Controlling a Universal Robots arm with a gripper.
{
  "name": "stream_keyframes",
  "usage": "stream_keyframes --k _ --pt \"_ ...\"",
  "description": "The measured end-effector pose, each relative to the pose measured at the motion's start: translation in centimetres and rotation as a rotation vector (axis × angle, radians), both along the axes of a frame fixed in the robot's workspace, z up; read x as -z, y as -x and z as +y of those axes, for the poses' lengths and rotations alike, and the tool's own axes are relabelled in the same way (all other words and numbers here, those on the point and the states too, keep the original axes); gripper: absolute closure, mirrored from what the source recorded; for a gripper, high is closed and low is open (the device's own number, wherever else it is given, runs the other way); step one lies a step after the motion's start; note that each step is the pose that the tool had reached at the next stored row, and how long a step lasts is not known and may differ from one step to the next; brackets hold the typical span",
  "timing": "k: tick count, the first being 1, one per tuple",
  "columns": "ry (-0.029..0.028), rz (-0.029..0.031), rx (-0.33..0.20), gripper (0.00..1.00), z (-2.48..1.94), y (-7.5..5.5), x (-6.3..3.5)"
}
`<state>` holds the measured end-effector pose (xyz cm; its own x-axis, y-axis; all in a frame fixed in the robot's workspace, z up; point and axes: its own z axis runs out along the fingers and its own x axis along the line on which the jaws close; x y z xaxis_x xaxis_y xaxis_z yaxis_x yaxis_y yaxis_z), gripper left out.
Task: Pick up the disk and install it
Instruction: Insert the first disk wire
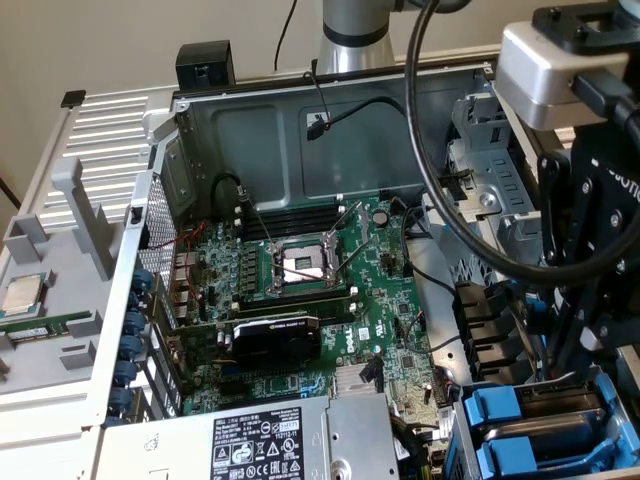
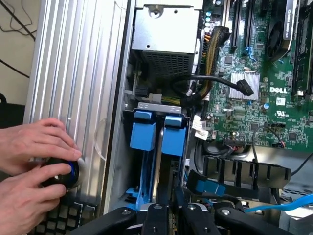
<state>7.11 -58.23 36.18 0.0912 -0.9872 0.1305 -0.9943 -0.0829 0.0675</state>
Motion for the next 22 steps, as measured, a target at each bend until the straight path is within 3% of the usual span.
stream_keyframes --k 6,8,11,12,14,22 --pt "-0.0042 0.0001 0.011 0.83 -0.01 -0.01 0.00" --pt "-0.0193 0.0001 0.019 0.83 -0.01 -0.01 0.01" --pt "-0.0620 0.0004 0.033 0.83 -0.01 -0.01 0.02" --pt "-0.0688 0.0009 0.038 0.83 -0.01 -0.01 0.02" --pt "-0.0727 0.0021 0.047 0.83 -0.04 -0.01 0.02" --pt "-0.0768 0.0054 0.092 0.83 -0.46 -0.01 0.04"
